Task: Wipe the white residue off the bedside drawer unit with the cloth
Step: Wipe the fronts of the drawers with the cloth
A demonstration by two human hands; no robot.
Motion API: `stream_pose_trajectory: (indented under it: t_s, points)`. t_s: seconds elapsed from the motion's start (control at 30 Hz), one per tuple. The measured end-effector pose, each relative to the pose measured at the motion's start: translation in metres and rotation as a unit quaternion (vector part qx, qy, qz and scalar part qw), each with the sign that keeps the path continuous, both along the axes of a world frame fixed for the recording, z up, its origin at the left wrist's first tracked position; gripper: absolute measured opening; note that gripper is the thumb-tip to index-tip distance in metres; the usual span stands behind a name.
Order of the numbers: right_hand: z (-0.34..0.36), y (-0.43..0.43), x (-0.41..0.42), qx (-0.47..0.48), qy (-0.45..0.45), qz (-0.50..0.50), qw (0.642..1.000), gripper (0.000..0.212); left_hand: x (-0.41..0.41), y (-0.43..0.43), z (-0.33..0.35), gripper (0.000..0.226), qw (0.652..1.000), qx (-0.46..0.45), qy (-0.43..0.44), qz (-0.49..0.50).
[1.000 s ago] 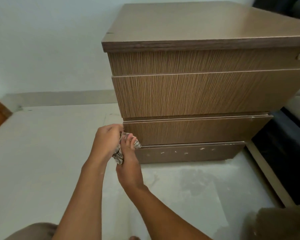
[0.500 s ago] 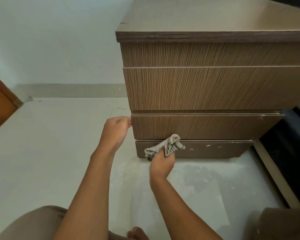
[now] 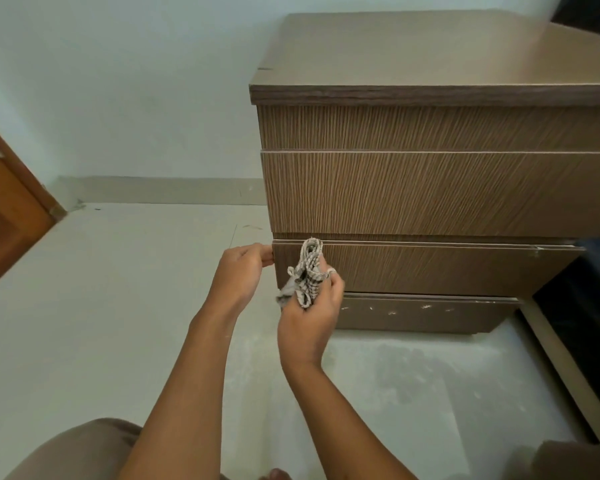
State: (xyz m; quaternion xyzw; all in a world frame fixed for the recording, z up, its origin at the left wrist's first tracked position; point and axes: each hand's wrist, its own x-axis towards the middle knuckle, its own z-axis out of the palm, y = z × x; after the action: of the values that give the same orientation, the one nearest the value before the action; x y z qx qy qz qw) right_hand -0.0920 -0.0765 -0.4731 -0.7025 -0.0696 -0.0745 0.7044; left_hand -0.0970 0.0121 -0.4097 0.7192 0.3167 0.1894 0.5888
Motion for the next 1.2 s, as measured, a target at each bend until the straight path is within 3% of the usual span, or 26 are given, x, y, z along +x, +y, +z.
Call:
stream_pose_trajectory:
  t_s: [0.1, 0.17, 0.23, 0.3, 0.37, 0.43, 0.53, 0.67, 0.83, 0.97, 1.07, 1.2]
  points:
    - [-0.006, 0.001, 0.016, -0.156, -0.099, -0.017, 0.983, 0.073, -0.001, 0.000, -0.001, 0.048, 1.000, -0.025, 0.011, 0.013]
    - [-0.012, 0.003, 0.020, -0.250, -0.148, 0.040, 0.956, 0.080, -0.001, 0.003, -0.004, 0.051, 0.999, -0.043, 0.011, 0.028]
    - [-0.021, 0.002, 0.021, -0.353, -0.187, 0.126, 0.908, 0.078, -0.001, 0.005, -0.007, 0.053, 0.998, -0.049, 0.018, 0.044]
    - [-0.032, -0.003, 0.025, -0.385, -0.172, 0.201, 0.884, 0.072, 0.001, 0.005, -0.010, 0.053, 0.997, -0.061, 0.008, 0.055]
    - [-0.042, -0.014, 0.032, -0.336, -0.106, 0.270, 0.896, 0.060, 0.004, 0.003, -0.013, 0.050, 0.995, -0.068, 0.000, 0.076]
    - [-0.047, -0.030, 0.039, -0.237, 0.031, 0.333, 0.912, 0.036, 0.008, -0.002, -0.017, 0.042, 0.992, -0.067, 0.004, 0.107]
    - [-0.048, -0.059, 0.050, -0.131, 0.166, 0.370, 0.905, 0.014, 0.011, -0.012, -0.034, 0.026, 0.994, -0.025, 0.043, 0.102]
    - [-0.048, -0.103, 0.066, -0.099, 0.246, 0.360, 0.895, 0.013, 0.018, -0.030, -0.061, 0.027, 0.991, 0.003, 0.111, 0.078]
    - [-0.051, -0.140, 0.086, -0.009, 0.356, 0.283, 0.891, 0.019, 0.026, -0.041, -0.096, 0.037, 0.979, -0.065, 0.162, 0.107]
    - [-0.047, -0.156, 0.095, 0.074, 0.394, 0.253, 0.881, 0.024, 0.036, -0.045, -0.106, 0.022, 0.972, -0.092, 0.154, 0.154]
    - [-0.048, -0.166, 0.096, 0.100, 0.387, 0.250, 0.882, 0.028, 0.040, -0.047, -0.109, 0.030, 0.965, -0.102, 0.149, 0.192]
    - [-0.053, -0.180, 0.096, 0.009, 0.332, 0.226, 0.916, 0.021, 0.043, -0.053, -0.117, 0.037, 0.951, -0.132, 0.145, 0.237]
